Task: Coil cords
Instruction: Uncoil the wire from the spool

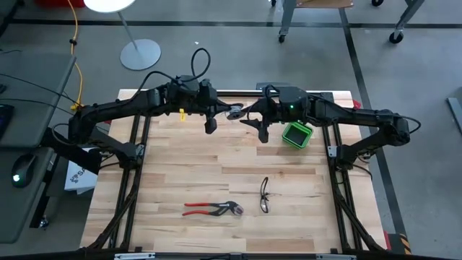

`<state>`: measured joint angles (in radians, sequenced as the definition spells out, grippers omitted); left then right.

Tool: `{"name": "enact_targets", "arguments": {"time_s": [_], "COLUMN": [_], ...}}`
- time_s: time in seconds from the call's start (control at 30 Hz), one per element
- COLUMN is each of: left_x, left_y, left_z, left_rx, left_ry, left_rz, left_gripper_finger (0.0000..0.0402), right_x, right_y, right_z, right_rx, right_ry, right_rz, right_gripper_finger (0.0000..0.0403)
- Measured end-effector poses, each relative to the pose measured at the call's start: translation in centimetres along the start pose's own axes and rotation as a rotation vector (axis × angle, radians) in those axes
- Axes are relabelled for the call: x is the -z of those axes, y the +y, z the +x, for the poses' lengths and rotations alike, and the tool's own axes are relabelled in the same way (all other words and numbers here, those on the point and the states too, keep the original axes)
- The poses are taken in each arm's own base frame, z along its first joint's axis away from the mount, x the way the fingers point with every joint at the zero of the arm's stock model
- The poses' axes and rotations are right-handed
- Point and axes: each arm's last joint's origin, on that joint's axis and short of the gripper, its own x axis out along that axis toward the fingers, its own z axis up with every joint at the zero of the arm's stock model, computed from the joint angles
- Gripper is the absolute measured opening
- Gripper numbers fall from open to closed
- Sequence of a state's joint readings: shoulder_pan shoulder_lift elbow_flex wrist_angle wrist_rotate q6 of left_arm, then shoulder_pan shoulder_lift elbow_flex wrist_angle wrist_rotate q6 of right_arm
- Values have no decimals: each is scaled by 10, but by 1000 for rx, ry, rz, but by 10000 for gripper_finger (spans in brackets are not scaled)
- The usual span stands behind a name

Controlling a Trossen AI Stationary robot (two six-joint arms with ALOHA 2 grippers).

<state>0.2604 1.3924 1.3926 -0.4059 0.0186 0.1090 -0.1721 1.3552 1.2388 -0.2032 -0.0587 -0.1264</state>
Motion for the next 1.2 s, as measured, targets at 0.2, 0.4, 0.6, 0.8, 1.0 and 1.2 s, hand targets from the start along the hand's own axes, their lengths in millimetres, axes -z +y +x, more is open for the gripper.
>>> {"name": "enact_targets", "arguments": {"time_s": [0.2,0.4,0.6,0.8,1.0,1.2], "left_x": [0,0,-2,1,8,35], "left_y": [-1,0,1,5,11,12], "left_z": [0,0,-3,-23,-51,-49], "left_rx": [12,10,-14,-162,-291,-229], "left_ry": [0,-4,-13,53,132,109], "left_rz": [1,-20,-50,21,-7,-199], "left_gripper_finger": [1,3,46,104,134,138], "right_x": [-1,-1,-2,-1,-12,-29], "right_y": [5,7,8,7,2,-5], "right_z": [0,-1,-2,-15,-32,-44], "right_rx": [18,8,-6,-7,21,27], "right_ry": [1,-2,-3,45,-32,-204], "right_rz": [-13,34,69,71,110,192], "right_gripper_finger": [33,4,1,1,0,0]}}
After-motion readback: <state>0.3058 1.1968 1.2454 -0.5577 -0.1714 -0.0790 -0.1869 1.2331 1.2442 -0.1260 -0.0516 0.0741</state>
